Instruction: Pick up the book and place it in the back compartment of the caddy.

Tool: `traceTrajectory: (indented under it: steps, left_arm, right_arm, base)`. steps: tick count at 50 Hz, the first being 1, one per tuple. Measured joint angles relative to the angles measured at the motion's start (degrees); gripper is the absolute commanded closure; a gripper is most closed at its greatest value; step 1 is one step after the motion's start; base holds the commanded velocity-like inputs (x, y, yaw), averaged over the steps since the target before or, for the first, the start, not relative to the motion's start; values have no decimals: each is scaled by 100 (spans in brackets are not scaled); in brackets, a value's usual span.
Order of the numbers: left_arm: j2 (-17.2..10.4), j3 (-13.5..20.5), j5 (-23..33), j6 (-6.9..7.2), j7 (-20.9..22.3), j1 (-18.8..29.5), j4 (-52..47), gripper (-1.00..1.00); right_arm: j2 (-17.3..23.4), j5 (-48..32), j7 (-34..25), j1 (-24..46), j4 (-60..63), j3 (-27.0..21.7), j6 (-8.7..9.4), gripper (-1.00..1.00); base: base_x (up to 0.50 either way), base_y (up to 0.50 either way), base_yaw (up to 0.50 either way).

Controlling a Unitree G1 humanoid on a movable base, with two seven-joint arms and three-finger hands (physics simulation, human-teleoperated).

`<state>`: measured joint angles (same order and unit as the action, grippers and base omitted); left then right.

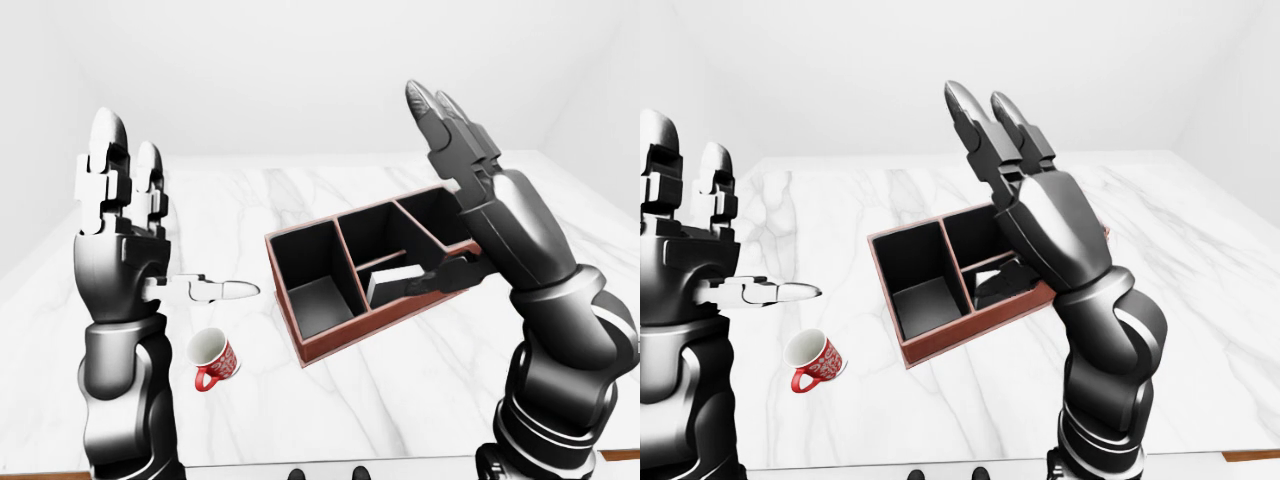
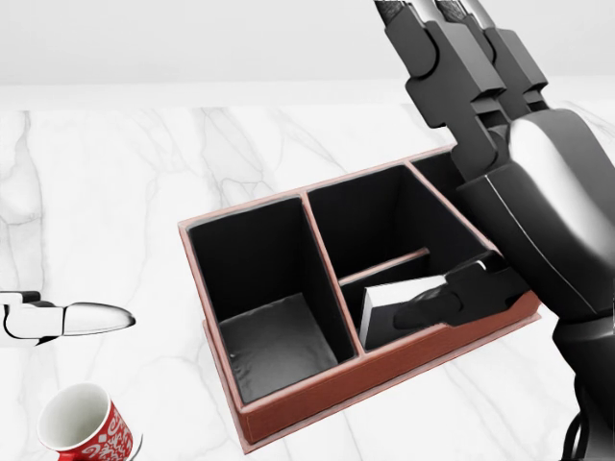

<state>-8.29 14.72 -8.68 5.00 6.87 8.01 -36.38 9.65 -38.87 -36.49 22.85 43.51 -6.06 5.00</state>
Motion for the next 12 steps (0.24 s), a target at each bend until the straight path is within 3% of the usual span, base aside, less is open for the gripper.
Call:
traceTrajectory:
  steps: [12]
  left_arm:
    - [-20, 36, -57, 0, -18, 9, -73, -100]
  right_arm:
    - [12, 682, 471, -236, 881, -204, 0, -100]
  base:
    - [0, 0, 0]
